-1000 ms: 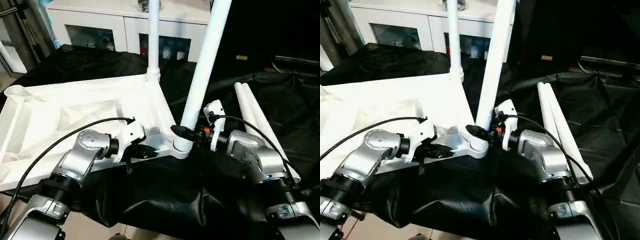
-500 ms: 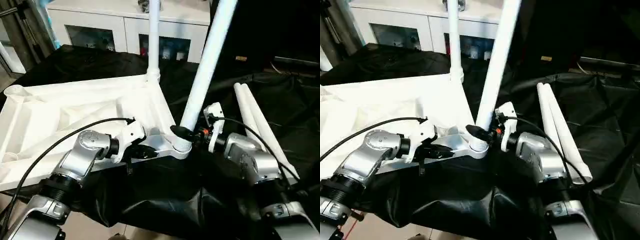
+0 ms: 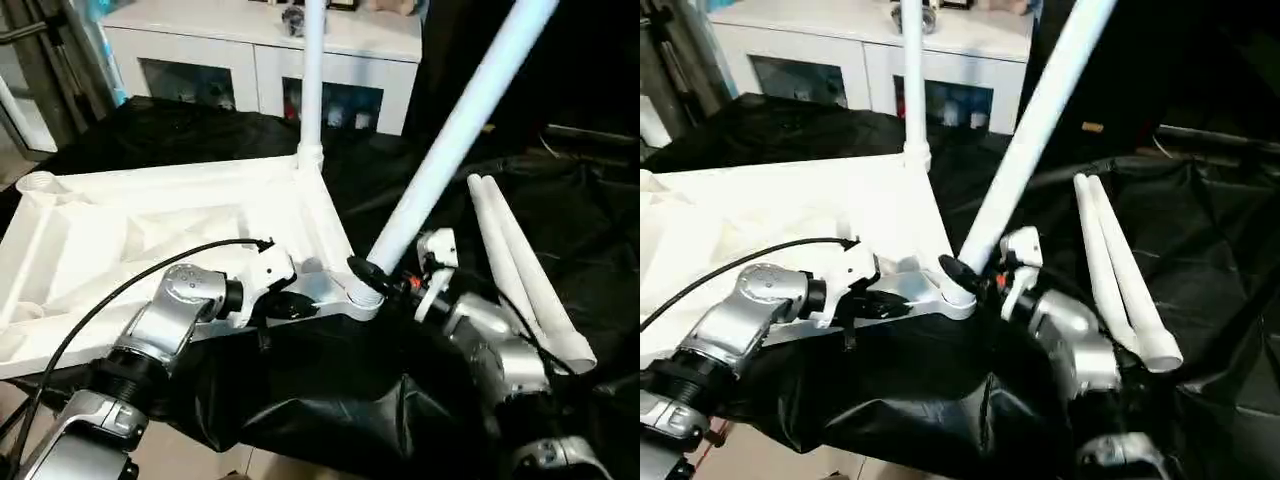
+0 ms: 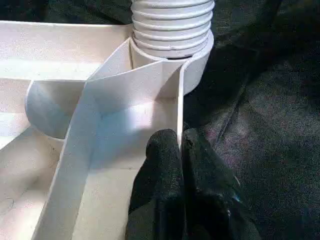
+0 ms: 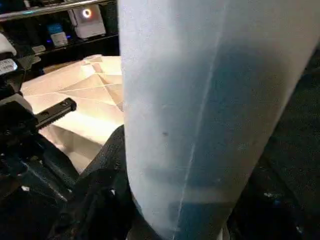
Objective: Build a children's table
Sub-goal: Insert table leg to table base
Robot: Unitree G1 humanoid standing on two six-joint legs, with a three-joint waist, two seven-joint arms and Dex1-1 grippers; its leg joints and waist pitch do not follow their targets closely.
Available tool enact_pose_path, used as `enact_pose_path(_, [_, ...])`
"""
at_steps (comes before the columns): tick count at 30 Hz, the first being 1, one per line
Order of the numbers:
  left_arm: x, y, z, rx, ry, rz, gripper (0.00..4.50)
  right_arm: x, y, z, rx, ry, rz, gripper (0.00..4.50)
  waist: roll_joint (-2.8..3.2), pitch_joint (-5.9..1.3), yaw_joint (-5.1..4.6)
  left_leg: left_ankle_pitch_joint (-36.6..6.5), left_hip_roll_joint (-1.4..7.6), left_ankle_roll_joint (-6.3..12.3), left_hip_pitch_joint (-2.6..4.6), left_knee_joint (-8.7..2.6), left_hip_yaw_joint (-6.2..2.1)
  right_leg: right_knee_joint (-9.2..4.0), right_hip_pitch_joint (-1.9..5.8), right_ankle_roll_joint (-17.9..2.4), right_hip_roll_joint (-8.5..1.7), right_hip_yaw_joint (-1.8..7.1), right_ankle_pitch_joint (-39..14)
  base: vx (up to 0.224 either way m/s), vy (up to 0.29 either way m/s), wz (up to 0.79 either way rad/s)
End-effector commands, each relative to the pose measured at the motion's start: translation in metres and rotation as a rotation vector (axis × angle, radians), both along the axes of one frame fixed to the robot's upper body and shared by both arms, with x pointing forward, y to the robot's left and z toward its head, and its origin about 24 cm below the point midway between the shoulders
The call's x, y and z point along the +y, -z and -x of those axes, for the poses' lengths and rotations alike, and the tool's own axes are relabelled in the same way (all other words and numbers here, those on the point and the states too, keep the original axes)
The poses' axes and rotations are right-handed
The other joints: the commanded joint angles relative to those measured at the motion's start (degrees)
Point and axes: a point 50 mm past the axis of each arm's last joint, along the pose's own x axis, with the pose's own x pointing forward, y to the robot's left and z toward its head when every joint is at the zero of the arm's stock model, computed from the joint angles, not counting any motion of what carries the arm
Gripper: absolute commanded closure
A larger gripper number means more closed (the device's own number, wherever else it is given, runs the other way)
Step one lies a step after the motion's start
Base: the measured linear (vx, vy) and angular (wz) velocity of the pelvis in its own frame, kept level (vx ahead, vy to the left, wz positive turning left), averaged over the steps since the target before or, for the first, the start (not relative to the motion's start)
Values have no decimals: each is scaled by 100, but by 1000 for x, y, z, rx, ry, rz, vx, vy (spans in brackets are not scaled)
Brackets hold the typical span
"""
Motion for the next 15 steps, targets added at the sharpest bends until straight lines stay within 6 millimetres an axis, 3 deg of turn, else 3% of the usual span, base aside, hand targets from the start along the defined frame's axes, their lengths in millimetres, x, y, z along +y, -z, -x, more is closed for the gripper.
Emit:
enact_pose_path(1, [5, -5, -6, -35, -50, 3, 450, -20, 26, 11, 76, 102, 114, 259, -18, -279, 8, -1129, 103, 112, 10, -432, 6, -535, 242, -910, -398, 243, -1635, 0, 0, 0])
enact_pose_path(9, [4, -3, -6, -37, -45, -5, 450, -13, 26, 12, 43, 74, 163, 259, -16, -271, -14, -1261, 104, 91, -11, -459, -14, -551, 241, -848, -395, 246, -1811, 0, 0, 0])
enact_pose_path(15, [4, -1, -3, -18, 0, -20, 450, -5, 23, 8, 88, -79, 196, 259, -20, -266, -18, -1317, 106, 114, -14, -469, -19, -558, 242, -839, -396, 249, -1883, 0, 0, 0])
